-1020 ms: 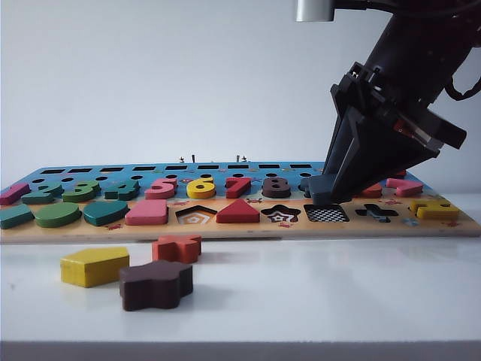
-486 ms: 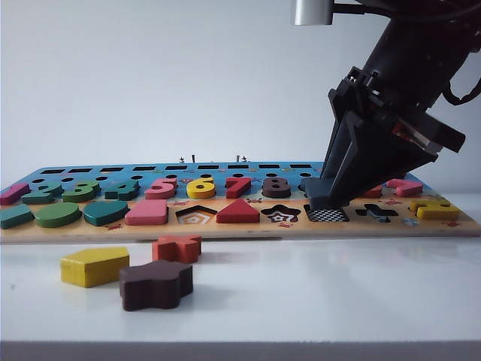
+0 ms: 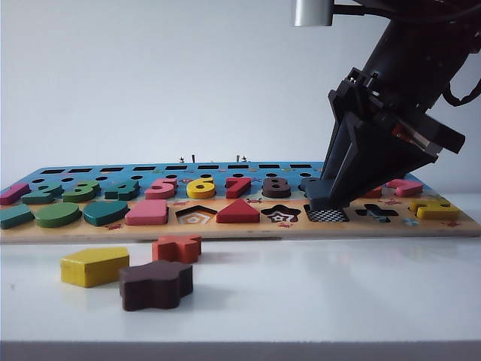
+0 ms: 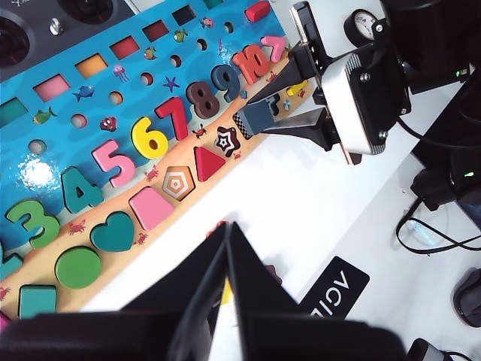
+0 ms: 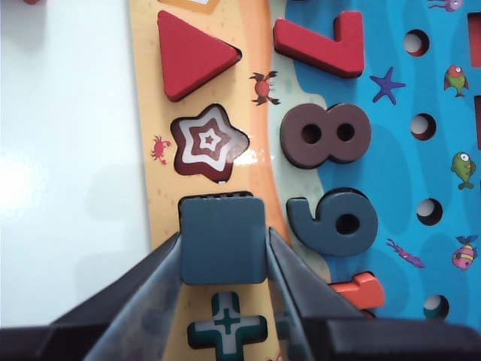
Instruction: Insert the cube into the slot.
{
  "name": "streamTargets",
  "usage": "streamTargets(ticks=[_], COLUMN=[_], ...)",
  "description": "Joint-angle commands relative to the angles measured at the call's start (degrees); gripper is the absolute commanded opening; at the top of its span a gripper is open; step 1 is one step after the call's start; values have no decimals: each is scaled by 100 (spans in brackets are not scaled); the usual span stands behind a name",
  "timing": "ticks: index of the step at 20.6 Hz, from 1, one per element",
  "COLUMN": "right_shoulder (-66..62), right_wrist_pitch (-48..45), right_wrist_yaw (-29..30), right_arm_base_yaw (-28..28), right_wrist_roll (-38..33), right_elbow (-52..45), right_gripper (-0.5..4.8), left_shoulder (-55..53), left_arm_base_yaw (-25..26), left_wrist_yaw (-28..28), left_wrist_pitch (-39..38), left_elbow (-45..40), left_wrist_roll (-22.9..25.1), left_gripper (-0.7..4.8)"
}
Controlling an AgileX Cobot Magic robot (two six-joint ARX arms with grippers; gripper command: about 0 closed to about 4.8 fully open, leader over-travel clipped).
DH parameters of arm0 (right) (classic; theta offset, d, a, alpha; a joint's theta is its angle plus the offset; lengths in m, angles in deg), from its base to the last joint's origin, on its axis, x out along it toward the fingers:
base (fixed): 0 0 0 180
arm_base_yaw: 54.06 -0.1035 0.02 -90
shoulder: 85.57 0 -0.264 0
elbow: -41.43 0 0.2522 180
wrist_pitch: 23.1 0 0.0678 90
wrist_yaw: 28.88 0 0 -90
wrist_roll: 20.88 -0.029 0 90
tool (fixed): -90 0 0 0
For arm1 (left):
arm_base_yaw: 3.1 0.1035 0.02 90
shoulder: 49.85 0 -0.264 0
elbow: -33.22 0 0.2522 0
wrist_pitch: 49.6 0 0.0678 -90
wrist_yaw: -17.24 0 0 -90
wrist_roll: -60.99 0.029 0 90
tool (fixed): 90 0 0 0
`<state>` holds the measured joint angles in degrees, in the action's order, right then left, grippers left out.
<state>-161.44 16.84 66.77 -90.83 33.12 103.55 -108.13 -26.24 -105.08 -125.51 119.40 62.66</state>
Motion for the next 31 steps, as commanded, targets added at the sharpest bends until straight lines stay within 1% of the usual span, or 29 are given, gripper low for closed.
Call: streamTargets(ticks=[1, 5, 6, 8, 10, 23, 31], right_shoulder=[-55, -59, -59, -59, -59, -59, -13], right_wrist_pitch=[-35, -39, -39, -39, -39, -83, -87], right_wrist_yaw=[79, 76, 76, 76, 76, 15, 37], right_arm_base_yaw=[-2, -2, -2, -2, -2, -2, -15], right_wrist_roll=[-17, -17, -17, -17, -17, -17, -173], right_elbow=[9, 11, 11, 11, 11, 11, 20], right_gripper=[137, 143, 154, 192, 212, 213, 213], left_shoulder=[-2, -2, -2, -2, -2, -2, -2], left_arm_base_yaw=[2, 2, 2, 2, 2, 2, 2], left_wrist_yaw=[-24, -24, -24, -24, -24, -24, -24], left_wrist_pitch=[81, 81, 81, 81, 81, 81, 81], left_elbow=[28, 28, 28, 28, 28, 28, 28], left_wrist_roll=[39, 39, 39, 39, 39, 39, 39], left_gripper=[17, 17, 17, 17, 17, 17, 17])
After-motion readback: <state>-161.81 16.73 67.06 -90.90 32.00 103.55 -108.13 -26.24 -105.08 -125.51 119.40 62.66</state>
